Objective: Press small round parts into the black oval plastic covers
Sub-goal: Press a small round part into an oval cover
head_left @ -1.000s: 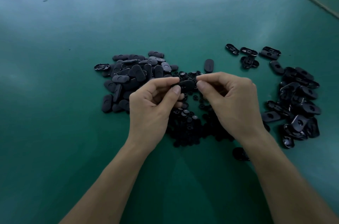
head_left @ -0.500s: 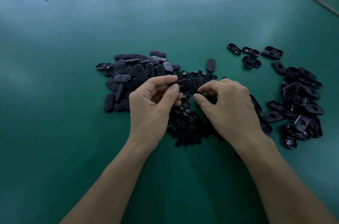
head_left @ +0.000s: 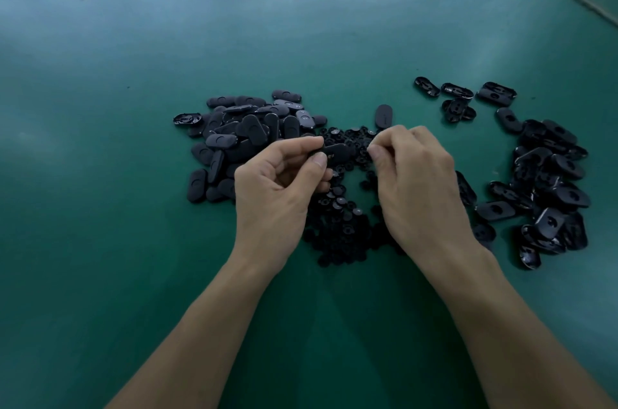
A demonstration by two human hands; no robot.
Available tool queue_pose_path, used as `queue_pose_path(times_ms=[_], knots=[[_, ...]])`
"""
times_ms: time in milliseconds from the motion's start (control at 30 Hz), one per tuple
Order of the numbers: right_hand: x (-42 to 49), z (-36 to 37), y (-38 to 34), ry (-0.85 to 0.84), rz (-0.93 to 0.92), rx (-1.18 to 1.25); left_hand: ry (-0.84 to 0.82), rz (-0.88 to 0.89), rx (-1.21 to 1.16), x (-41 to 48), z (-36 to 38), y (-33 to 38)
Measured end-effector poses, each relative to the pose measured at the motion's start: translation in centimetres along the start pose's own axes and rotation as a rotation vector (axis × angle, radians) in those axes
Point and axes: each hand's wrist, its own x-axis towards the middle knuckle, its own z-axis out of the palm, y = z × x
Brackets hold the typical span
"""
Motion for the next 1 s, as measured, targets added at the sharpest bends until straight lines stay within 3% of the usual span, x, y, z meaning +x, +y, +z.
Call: queue_pose_path(times_ms=[167, 433, 767, 1000], knots=[[0.01, -0.60, -0.04, 0.092, -0.040, 0.120, -0.006, -0.003, 0.022, -0.05, 0.00, -0.01], [-0.34, -0.57, -0.18, -0.016, -0.013, 0.278, -0.015, -0.005, 0.029, 0.03, -0.15, -0.27], [-0.59, -0.49, -0.66, 0.047, -0.014, 0.465, -0.045, 0.018, 0.052, 0.01, -0.23, -0.43], [-0.63, -0.31, -0.81, -0.034, 0.070, 0.652, -0.081, 0.025, 0.062, -0.05, -0.12, -0.41]])
